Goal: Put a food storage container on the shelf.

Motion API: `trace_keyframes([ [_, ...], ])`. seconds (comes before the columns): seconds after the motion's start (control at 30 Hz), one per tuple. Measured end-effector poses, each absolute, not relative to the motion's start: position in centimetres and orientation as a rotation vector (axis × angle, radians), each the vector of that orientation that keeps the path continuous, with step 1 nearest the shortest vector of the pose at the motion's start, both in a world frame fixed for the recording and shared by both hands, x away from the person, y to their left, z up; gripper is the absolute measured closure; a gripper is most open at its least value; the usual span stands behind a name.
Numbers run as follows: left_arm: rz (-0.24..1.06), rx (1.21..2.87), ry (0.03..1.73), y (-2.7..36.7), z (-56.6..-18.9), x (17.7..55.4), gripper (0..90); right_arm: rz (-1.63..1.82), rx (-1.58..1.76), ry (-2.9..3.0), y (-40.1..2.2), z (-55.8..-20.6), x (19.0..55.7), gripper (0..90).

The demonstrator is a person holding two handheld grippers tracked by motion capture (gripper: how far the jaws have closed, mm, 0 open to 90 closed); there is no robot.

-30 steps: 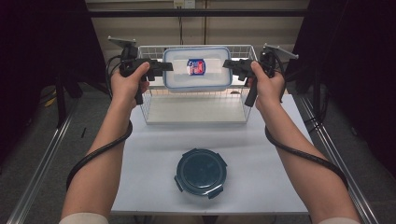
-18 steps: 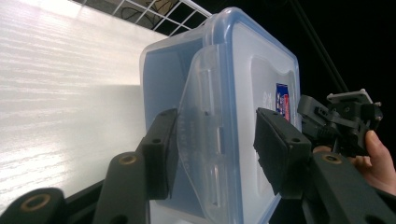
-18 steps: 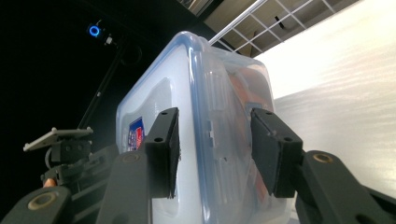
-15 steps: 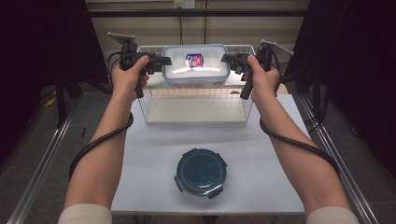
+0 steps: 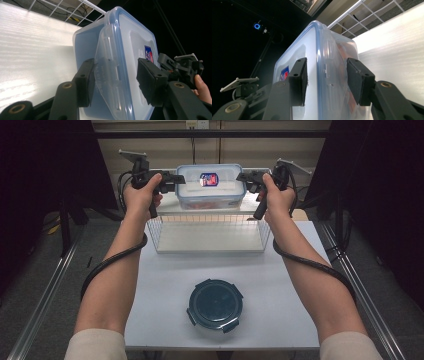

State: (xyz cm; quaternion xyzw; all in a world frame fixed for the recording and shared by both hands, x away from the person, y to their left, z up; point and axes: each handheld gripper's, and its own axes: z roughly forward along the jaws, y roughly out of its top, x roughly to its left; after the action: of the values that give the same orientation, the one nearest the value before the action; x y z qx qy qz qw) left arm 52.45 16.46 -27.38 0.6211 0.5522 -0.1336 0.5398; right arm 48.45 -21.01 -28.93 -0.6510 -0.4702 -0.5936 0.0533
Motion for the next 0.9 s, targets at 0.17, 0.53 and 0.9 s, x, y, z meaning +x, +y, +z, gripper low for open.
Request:
trace_keyframes([
  [0.17,-0.233,1.484,1.286,16.2,-27.6,52.2,40.9,-1.816,-1.979,-1.453,-20.8,-29.2,48.6,35.8],
  [0.53,-0.131,1.529,1.245,16.0,-26.8,50.2,28.4,-1.875,-1.945,-1.536,-21.2,-29.1,46.9,26.4],
  [0.9,-0.112,1.538,1.227,16.2,-27.1,47.4,25.2,-1.874,-1.924,-1.582,-22.0,-29.9,44.1,23.7],
])
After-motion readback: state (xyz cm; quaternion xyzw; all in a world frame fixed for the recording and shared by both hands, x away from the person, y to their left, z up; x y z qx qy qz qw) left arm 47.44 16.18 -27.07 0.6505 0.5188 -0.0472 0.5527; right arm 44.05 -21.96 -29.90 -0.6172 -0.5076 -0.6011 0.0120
